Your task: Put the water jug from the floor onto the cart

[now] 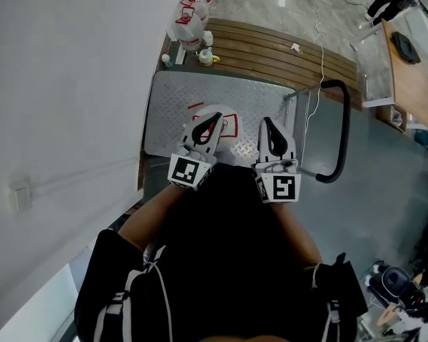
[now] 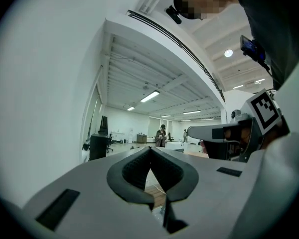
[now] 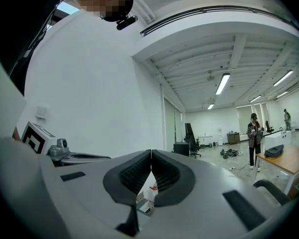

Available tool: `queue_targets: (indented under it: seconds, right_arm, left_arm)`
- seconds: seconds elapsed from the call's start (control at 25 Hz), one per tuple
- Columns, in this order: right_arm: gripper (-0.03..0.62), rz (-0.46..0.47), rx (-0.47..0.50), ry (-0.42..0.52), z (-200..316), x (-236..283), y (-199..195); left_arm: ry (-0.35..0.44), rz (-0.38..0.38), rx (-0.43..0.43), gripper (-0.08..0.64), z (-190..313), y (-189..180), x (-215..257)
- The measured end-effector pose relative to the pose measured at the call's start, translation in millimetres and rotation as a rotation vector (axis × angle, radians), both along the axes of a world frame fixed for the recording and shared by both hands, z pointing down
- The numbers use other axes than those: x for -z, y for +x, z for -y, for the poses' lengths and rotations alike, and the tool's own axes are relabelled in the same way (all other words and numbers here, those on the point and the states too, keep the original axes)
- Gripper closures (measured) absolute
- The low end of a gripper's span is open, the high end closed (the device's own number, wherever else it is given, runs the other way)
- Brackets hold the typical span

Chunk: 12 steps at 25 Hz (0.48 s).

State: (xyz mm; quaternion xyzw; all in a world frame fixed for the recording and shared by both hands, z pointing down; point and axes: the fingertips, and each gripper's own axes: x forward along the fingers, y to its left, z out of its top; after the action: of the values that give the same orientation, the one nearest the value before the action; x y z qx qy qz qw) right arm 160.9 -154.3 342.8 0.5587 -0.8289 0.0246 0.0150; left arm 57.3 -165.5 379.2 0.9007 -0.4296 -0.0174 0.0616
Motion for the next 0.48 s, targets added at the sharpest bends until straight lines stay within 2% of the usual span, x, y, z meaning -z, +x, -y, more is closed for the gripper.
queue_targets:
  seconds: [0.16, 0.48]
  right_arm:
    - [0.574, 0.010, 0.030, -0.032, -4, -8, -3]
    - [0.574, -0.001, -0.006, -0.028, -5, -12, 9]
  left_arm:
    - [-0.013, -0.028, 0.008, 0.541, -2, -1, -1]
    - [-0.004, -0.012, 0.055, 0.541, -6, -4, -3]
